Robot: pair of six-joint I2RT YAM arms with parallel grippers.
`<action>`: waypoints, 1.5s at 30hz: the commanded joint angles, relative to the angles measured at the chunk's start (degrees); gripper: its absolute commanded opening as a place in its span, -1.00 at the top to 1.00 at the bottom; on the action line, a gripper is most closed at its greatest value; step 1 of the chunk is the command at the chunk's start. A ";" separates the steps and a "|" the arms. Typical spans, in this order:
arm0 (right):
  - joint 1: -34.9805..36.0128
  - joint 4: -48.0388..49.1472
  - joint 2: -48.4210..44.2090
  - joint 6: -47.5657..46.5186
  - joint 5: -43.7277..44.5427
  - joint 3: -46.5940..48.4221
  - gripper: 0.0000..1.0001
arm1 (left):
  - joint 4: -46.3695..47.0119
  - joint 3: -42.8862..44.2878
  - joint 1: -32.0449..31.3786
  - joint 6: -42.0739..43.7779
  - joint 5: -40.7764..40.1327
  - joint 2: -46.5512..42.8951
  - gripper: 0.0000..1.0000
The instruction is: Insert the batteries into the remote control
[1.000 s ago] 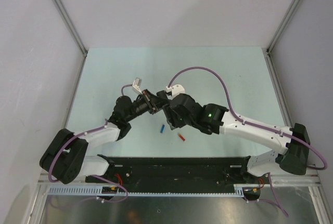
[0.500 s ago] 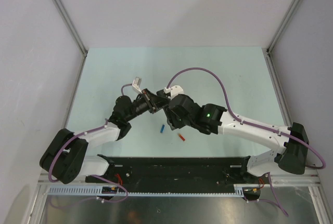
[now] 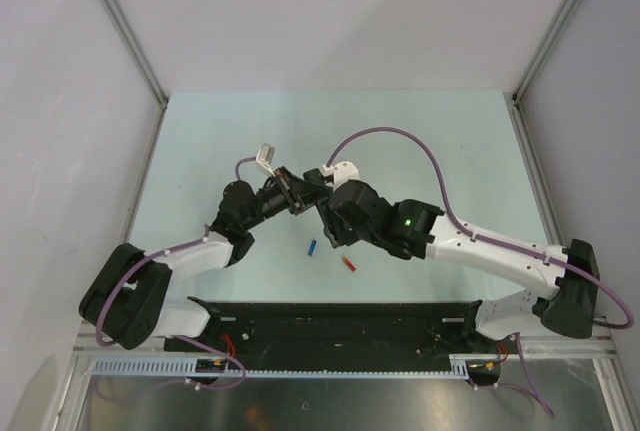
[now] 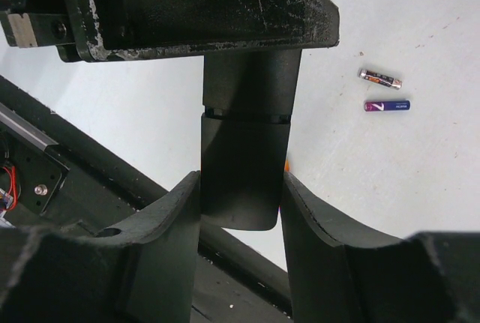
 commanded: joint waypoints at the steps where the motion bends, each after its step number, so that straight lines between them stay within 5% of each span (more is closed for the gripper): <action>1: 1.38 -3.65 -3.79 0.43 -0.11 2.39 0.24 | 1.95 2.72 1.53 1.17 -1.23 1.37 1.00; 33: 0.33 -3.82 -2.65 1.04 -0.12 2.39 0.06 | 2.13 2.11 1.61 0.82 -3.33 1.73 1.00; 39: -4.93 -7.60 -7.47 1.13 1.91 0.28 0.05 | 2.04 0.44 5.12 0.03 -3.69 1.29 1.00; 45: -19.60 -4.01 -10.74 -0.36 -2.66 -10.60 0.04 | 2.04 -2.20 9.26 -0.94 -0.71 -1.52 1.00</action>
